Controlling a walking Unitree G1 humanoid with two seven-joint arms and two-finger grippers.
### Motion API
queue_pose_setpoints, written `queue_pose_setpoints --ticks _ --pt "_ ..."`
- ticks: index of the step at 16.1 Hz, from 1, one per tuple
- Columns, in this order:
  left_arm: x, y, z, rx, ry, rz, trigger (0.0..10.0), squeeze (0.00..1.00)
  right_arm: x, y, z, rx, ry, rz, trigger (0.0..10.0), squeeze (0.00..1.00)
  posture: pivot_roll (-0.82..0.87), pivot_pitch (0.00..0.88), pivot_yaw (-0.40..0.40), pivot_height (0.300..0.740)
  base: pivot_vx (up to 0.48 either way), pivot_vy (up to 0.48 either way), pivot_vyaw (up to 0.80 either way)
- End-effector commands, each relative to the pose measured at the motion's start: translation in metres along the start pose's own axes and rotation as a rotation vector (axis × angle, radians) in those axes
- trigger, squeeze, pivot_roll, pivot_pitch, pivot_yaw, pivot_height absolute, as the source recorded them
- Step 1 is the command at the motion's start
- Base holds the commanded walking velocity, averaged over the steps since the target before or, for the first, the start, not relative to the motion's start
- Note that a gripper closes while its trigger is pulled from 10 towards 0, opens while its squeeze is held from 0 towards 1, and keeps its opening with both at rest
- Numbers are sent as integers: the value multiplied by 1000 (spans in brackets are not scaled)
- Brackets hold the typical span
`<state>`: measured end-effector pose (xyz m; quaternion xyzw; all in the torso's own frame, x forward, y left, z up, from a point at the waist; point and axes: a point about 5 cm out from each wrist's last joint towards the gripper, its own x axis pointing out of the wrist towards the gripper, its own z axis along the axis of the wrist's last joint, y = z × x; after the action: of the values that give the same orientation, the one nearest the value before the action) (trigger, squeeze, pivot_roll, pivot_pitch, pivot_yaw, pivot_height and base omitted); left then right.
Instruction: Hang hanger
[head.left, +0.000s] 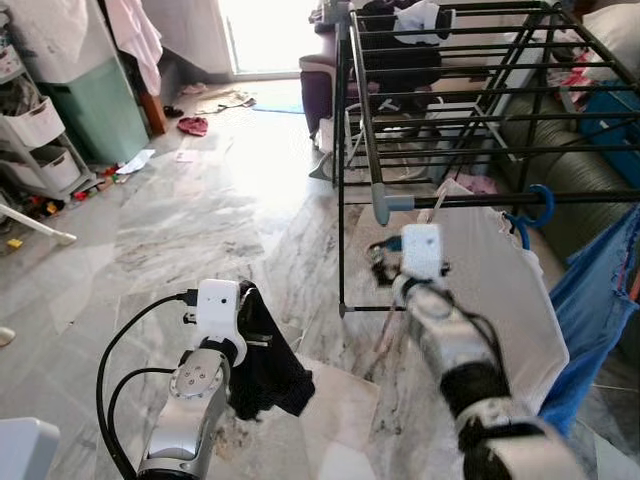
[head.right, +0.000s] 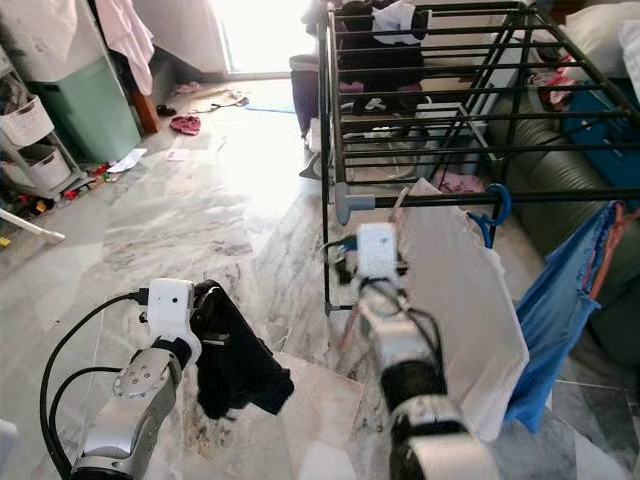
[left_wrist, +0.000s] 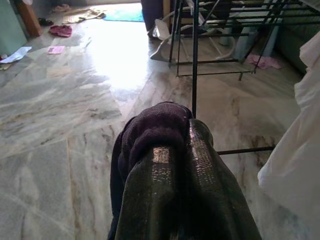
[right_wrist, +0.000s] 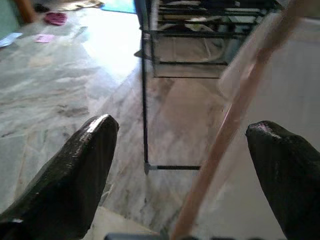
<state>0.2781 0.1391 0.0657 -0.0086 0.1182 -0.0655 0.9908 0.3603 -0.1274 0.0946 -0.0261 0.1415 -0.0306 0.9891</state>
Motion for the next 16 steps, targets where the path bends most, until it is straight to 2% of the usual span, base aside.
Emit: queue_pose_setpoints --ticks 1,2,3,4,5,7,11,12,13,14,16 --pt "1 1 7 8 -25 -9 10000 0 3 -4 0 4 31 -26 0 0 -7 0 50 740 0 0 0" --pt "1 0 6 9 -19 -11 10000 0 4 -7 -1 -6 61 -42 0 0 -7 0 50 740 0 0 0" --pt "1 0 6 8 -17 -12 10000 0 6 -6 -3 10 88 -45 2235 0 -9 0 49 740 0 0 0" --pt "1 0 6 8 -15 -13 10000 0 7 -6 -4 30 104 -54 2588 0 -10 0 49 740 0 0 0" --pt "1 0 6 8 -11 -15 10000 0 8 -7 -2 30 109 -57 2353 0 -11 0 49 740 0 0 0" --pt "2 -1 6 10 -6 -19 10000 0 10 -7 -1 29 118 -63 3961 0 -11 0 47 740 0 0 0" --pt "4 -2 4 17 13 -26 10000 0 12 -10 -2 28 148 -63 4235 0 -11 0 46 740 0 0 0" --pt "3 -2 2 19 30 -30 10000 0 12 -10 -4 49 178 -60 5843 0 -15 0 47 740 0 0 0" --pt "3 -2 0 26 40 -32 10000 0 12 -9 -4 53 182 -58 9255 0 -15 0 47 740 0 0 0" --pt "2 -1 -1 28 49 -30 10000 0 11 -8 -5 60 188 -58 8471 0 -16 0 47 740 0 0 0" --pt "1 -1 -2 27 50 -31 10000 0 9 -7 -12 61 219 -68 10000 0 -14 0 47 740 0 0 0"
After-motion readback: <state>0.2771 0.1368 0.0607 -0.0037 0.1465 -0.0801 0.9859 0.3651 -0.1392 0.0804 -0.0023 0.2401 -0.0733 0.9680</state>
